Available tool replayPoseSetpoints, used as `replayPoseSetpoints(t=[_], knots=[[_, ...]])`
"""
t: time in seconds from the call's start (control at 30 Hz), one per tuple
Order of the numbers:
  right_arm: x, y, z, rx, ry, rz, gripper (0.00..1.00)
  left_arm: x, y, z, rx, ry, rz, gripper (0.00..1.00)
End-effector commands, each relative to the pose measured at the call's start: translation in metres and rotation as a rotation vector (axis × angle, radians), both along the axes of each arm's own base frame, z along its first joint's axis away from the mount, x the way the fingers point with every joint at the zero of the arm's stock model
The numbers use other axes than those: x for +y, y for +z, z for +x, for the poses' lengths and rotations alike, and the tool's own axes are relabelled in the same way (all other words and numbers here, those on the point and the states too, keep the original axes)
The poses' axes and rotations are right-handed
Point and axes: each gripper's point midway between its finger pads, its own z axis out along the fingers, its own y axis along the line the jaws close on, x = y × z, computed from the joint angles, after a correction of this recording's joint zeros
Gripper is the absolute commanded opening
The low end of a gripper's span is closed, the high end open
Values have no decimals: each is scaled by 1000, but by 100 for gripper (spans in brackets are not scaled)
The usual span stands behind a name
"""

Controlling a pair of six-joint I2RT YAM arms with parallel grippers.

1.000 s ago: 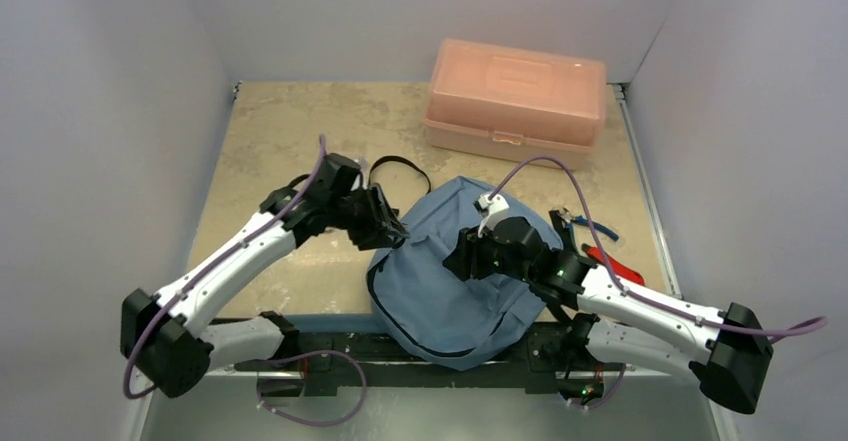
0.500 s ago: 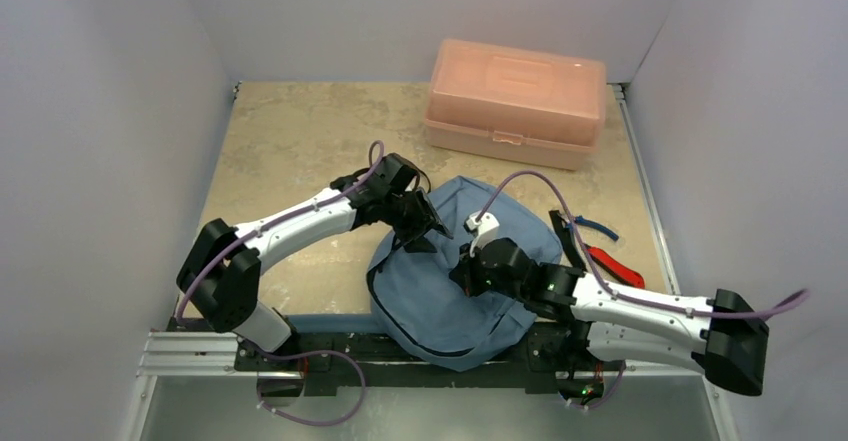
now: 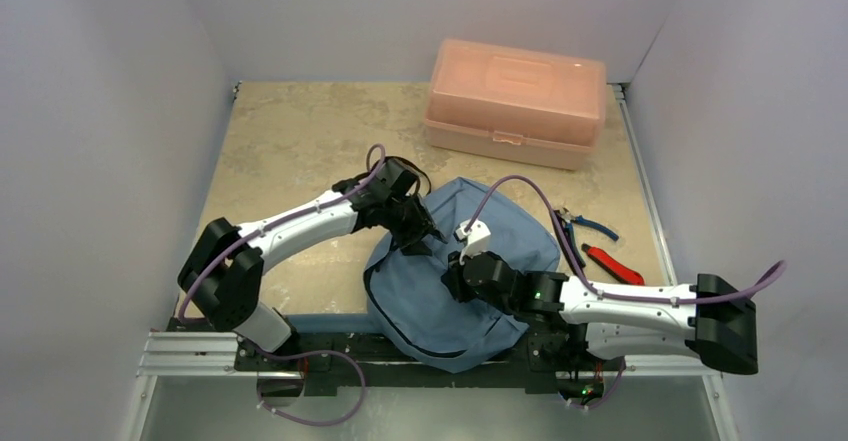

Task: Pack the student bag
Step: Adjust the student bag at the center of the board.

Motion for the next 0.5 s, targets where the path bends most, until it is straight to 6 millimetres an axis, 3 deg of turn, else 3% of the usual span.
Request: replayPoseSetpoints(t=[0.0,0.1,0.27,0.47], knots=[[-5,-17,-6,40,-12,-51,18,35,10,-3,-80,27,133,47],[-1,-15,-6,36,3,-43,15,36,12,-9,-58,43,111,48],[4,-14,-7,30,32,-48,9,18,-11,-19,65,24,47,48],[7,-14,-8,25,56,-52,9,13,-26,-2,9,-4,90,42]])
